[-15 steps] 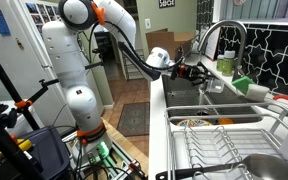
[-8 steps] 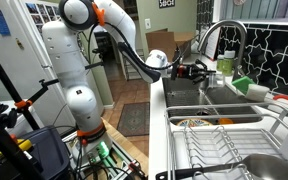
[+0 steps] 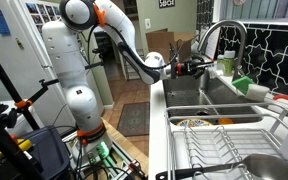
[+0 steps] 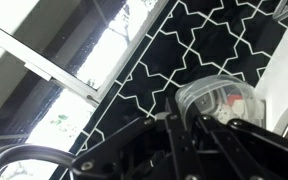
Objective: Pick up the small clear lunch box and fetch some water, pour the water onto the plate in the sink twice, put the small clear lunch box on the white kitchen counter in front of the sink
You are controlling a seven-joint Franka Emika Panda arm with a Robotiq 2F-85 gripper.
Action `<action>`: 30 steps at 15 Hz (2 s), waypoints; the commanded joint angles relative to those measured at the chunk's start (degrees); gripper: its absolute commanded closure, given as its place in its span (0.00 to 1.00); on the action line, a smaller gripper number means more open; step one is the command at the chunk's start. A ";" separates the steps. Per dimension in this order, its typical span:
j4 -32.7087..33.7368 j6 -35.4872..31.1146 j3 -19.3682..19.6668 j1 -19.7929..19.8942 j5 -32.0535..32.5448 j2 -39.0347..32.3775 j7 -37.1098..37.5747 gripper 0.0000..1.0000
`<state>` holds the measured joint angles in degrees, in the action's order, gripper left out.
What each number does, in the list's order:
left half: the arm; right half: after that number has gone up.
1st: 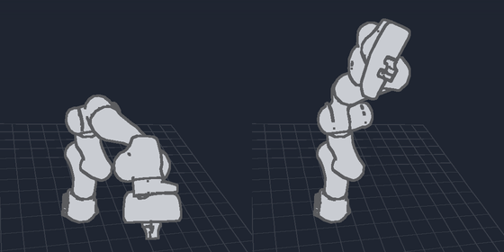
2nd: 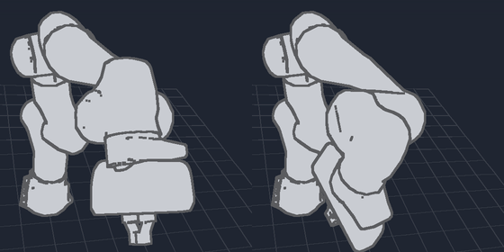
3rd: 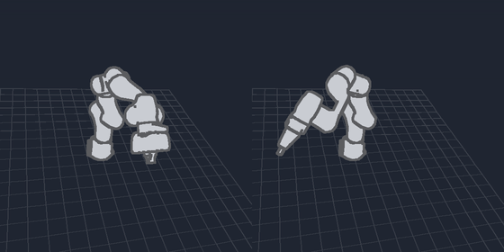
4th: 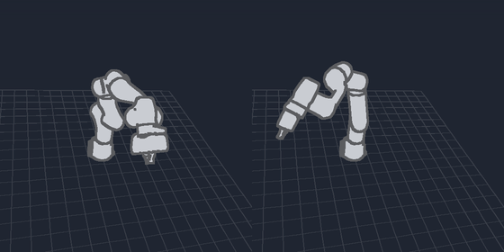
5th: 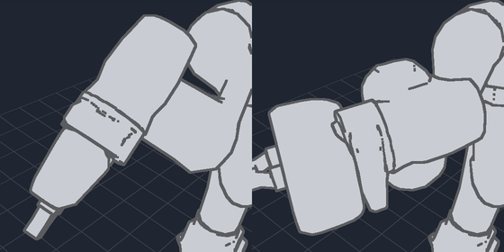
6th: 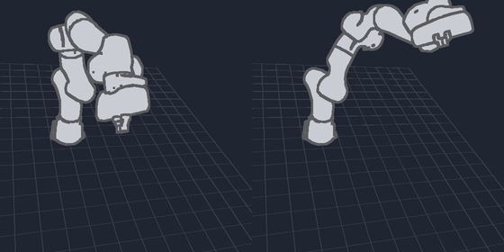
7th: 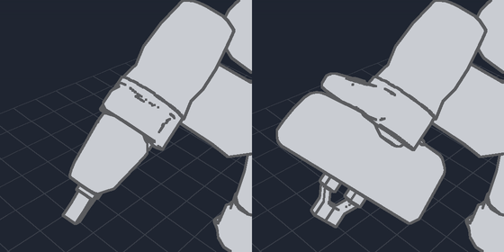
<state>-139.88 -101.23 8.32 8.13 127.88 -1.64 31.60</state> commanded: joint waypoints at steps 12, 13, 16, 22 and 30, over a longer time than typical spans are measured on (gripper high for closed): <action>0.15 -32.81 4.06 1.80 -21.97 14.23 -18.69 0.97; 0.34 -34.14 4.30 1.60 -26.78 14.91 -23.19 0.97; 0.32 -34.66 4.35 0.81 -40.75 15.70 -35.06 0.97; 1.23 -29.99 3.17 -2.06 -68.67 14.63 -54.50 0.97; 0.72 -35.59 4.43 -2.08 -74.75 15.97 -56.55 0.97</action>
<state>-138.71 -134.18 11.21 7.17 63.46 13.22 -18.84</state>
